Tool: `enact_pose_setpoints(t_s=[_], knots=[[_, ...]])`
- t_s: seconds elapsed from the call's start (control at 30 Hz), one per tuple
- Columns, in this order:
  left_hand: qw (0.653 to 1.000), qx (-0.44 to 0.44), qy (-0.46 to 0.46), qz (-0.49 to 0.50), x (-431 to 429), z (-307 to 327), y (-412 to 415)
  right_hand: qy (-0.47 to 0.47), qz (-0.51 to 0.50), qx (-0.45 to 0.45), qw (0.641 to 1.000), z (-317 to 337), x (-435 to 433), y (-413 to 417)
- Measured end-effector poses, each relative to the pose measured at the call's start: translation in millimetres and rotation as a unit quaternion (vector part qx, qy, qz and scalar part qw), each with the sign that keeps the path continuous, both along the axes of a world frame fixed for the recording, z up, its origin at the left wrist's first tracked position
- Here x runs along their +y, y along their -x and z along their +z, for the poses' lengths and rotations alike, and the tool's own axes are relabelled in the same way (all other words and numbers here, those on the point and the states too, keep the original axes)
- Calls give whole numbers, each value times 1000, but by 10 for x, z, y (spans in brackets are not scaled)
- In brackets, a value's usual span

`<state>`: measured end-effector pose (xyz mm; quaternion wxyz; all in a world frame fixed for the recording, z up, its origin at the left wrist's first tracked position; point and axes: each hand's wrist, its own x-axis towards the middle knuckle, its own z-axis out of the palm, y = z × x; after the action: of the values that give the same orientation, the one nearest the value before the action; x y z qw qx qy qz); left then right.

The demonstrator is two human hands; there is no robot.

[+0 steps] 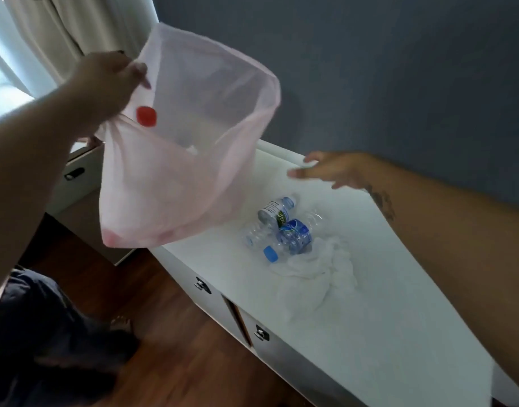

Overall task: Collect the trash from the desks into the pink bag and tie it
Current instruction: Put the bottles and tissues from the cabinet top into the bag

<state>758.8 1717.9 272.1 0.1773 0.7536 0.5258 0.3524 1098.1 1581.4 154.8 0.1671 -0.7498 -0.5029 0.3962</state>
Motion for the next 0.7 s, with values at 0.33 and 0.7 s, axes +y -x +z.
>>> enact_pose_setpoints(t_s=[0.33,0.7], knots=[[995,75,25,-58,-33,-555,-644,112,-15,-168,979,-960,-899,223],[993,87,66,-52,-157,-687,-715,-37,-88,-196,976,-1268,-1390,471]])
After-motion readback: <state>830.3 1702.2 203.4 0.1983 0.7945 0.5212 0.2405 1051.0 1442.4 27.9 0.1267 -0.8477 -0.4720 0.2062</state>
